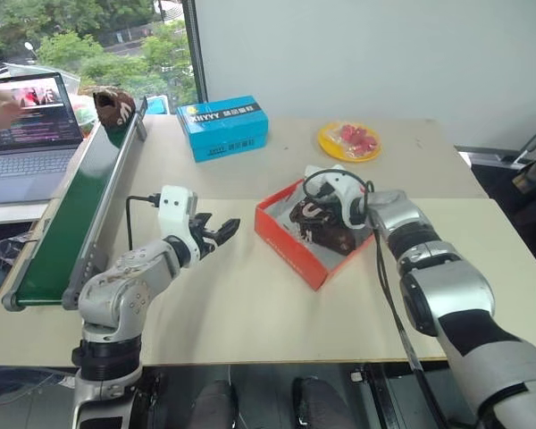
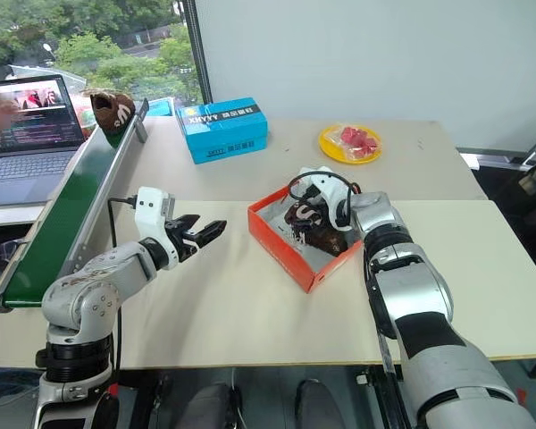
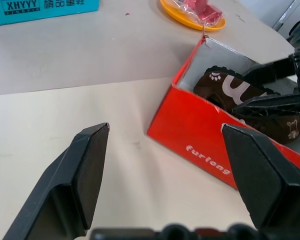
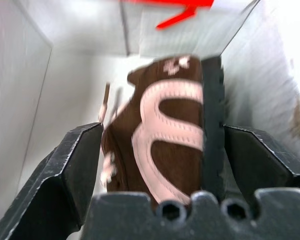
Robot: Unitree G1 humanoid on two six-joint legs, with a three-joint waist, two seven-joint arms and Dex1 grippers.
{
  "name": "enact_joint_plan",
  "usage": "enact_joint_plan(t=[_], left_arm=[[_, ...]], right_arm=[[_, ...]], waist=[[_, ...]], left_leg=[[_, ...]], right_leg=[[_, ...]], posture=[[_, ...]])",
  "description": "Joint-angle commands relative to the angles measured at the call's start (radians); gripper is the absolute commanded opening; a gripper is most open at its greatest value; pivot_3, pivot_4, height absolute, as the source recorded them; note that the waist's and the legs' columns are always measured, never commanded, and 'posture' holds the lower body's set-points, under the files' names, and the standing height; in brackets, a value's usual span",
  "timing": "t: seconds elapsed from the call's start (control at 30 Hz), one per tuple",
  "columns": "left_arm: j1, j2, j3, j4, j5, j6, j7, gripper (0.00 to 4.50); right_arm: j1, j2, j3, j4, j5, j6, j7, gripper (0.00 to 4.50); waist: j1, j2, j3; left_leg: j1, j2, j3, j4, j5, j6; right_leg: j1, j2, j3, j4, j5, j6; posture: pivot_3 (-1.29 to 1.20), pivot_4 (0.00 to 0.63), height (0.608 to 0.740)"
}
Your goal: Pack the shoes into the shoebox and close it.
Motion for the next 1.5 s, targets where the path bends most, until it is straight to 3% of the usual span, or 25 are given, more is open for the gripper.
enact_joint_plan(t=[0.03,0.2,0.3,0.4,0.5,0.53,0.57,0.97,1.23,1.5], left_arm=[[0.009,0.030,0.050,-0.026,0.030,-0.044,0.019,3.85],[0.080,0.064,0.104,-0.019,0.099,-0.135,0.044,3.85],[0.121,0.060,0.143,-0.019,0.123,-0.209,0.055,3.85],[0.146,0.058,0.181,0.001,0.143,-0.273,0.061,3.85],[0.172,0.055,0.224,0.021,0.142,-0.317,0.056,3.85],[0.180,0.053,0.243,0.025,0.131,-0.327,0.048,4.34],[0.192,0.058,0.260,0.031,0.128,-0.337,0.043,4.48],[0.230,0.169,0.482,0.365,0.135,-0.570,-0.031,4.48],[0.095,0.329,0.410,0.784,0.231,-0.771,-0.148,4.48],[-0.009,0.361,0.358,1.001,0.258,-0.886,-0.192,4.48]], right_arm=[[0.045,-0.017,-0.058,-0.398,0.127,0.222,0.099,4.46],[0.196,0.006,-0.191,-0.909,0.378,0.599,0.081,4.46],[0.319,0.023,-0.202,-1.119,0.465,0.675,0.056,4.46],[0.412,0.056,-0.190,-1.202,0.505,0.683,0.022,4.46],[0.499,0.066,-0.118,-1.236,0.470,0.610,-0.004,4.46],[0.521,0.070,-0.097,-1.235,0.460,0.583,-0.010,4.50],[0.541,0.073,-0.077,-1.233,0.449,0.553,-0.013,4.50],[0.577,0.155,0.060,-1.157,0.361,0.330,-0.069,4.50],[0.571,0.172,0.099,-1.179,0.357,0.333,-0.076,4.50],[0.564,0.157,0.092,-1.232,0.378,0.380,-0.083,4.50]], waist=[[-0.001,0.000,0.000],[0.004,0.000,0.000],[0.010,0.000,0.000],[0.016,0.000,0.000],[0.014,0.000,0.000],[0.013,0.000,0.000],[0.012,0.000,0.000],[0.005,0.000,0.000],[0.007,-0.002,-0.001],[0.003,-0.003,-0.002]], left_leg=[[0.000,0.000,0.000,0.000,0.000,0.000],[-0.001,0.002,-0.001,0.000,0.000,0.000],[-0.001,0.002,-0.001,0.000,0.000,0.001],[0.000,0.001,-0.001,0.002,0.000,0.001],[0.000,0.000,0.000,0.001,-0.001,0.001],[0.000,0.000,0.000,0.000,-0.001,0.001],[0.000,0.000,0.000,0.001,-0.001,0.001],[0.001,0.001,0.001,0.000,-0.001,0.001],[0.001,0.001,0.002,0.001,-0.001,0.001],[0.001,0.003,0.008,0.000,-0.001,0.001]], right_leg=[[0.000,0.000,0.000,0.000,0.000,0.000],[-0.001,0.000,0.000,0.008,0.000,0.000],[-0.001,-0.002,-0.001,0.008,0.000,0.000],[0.000,-0.002,-0.002,0.006,0.000,0.000],[0.000,-0.001,-0.001,0.000,0.000,0.000],[0.000,-0.001,-0.001,0.000,0.000,0.000],[0.000,-0.001,-0.001,-0.001,0.000,0.000],[0.000,0.000,-0.002,-0.001,0.000,-0.001],[0.001,-0.001,-0.004,-0.001,0.000,-0.001],[0.000,0.000,-0.005,-0.001,0.000,-0.001]], posture=[[0.00,0.150,0.740],[0.00,0.150,0.740],[0.00,0.150,0.740],[0.00,0.150,0.740],[0.00,0.150,0.740],[0.00,0.150,0.740],[0.00,0.150,0.740],[0.00,0.150,0.740],[0.00,0.150,0.740],[0.00,0.150,0.740]])
